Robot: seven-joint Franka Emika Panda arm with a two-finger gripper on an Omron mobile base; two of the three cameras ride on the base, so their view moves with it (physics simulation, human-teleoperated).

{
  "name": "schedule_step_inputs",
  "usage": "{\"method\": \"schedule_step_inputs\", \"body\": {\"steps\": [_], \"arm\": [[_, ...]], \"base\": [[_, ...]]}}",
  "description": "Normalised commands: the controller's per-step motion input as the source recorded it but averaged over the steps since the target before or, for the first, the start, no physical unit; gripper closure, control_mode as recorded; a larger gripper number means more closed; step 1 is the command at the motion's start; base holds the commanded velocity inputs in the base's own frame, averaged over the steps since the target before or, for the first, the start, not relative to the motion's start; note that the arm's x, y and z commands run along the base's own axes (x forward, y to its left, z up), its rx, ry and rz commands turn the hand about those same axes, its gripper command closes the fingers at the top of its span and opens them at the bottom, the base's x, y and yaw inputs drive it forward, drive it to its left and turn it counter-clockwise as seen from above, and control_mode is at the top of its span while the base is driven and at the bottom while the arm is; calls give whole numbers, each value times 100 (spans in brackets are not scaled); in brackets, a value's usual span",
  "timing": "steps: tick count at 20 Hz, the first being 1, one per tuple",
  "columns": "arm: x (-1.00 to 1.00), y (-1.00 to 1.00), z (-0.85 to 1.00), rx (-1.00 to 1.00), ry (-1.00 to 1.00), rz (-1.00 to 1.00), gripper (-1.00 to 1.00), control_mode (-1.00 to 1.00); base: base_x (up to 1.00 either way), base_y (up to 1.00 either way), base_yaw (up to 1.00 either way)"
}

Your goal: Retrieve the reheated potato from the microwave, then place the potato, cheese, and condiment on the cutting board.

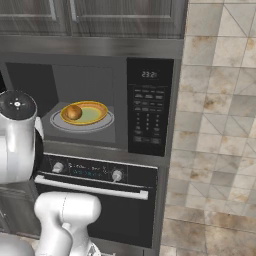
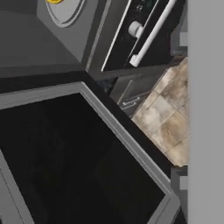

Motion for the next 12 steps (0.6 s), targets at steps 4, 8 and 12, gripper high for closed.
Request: {"method": "schedule_step_inputs", "body": {"steps": [4,8,12], "arm": [[17,-31,13,-16,-24,-20,-100,-100],[39,-25,16,-7,-3,-29,-100,-100],[43,-18,23,0,3,-32,-100,-100]], "base": [[0,0,0],[0,0,0],[0,0,0]]}}
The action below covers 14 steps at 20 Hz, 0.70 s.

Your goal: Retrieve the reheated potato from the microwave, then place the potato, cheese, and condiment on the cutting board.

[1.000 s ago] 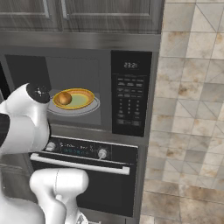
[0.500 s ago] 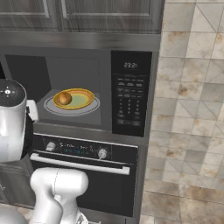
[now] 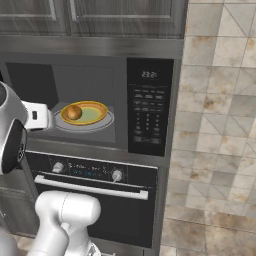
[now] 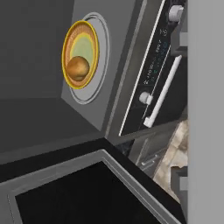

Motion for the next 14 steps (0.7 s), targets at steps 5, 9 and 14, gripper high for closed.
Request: {"method": "schedule_step_inputs", "body": {"steps": [5,9,14], "arm": [[40,-12,22,3,3,-22,-100,-100],[30,-2,-10,0,0,-10,-100,-100],[40,0,-30,0,-1,-7,-100,-100]], "base": [[0,0,0],[0,0,0],[0,0,0]]}}
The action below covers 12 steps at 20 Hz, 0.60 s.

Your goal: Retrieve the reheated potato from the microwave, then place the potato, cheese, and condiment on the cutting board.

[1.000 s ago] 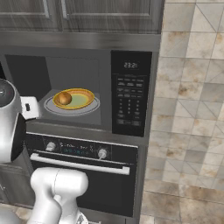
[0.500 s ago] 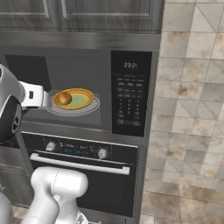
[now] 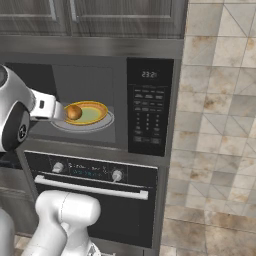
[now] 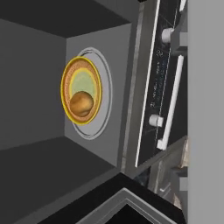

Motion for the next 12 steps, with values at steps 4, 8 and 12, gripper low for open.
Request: {"method": "schedule_step_inputs", "body": {"steps": [4,8,12], "arm": [[56,0,-21,3,0,-2,-100,-100],[57,3,0,10,0,0,-100,-100],[49,17,-9,4,0,0,-100,-100]], "base": [[0,0,0],[0,0,0],[0,0,0]]}}
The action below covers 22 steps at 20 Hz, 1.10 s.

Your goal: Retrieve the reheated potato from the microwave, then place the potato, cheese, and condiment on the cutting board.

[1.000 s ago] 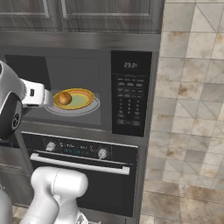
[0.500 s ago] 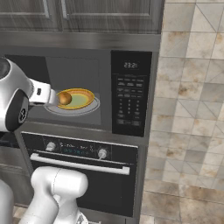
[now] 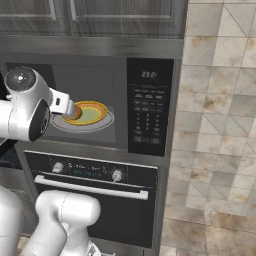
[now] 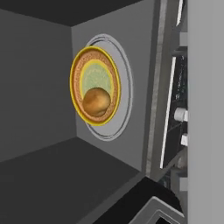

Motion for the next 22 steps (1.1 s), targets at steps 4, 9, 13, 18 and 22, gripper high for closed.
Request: {"method": "schedule_step_inputs", "body": {"steps": [4,9,13,18,22], "arm": [[54,23,-16,0,0,0,-100,-100],[52,17,-19,0,0,0,-100,-100],[45,1,-27,0,0,0,-100,-100],[47,0,-25,0,2,0,-100,-100],[53,5,-11,0,1,0,-100,-100]], "base": [[0,0,0],[0,0,0],[0,0,0],[0,0,0],[0,0,0]]}}
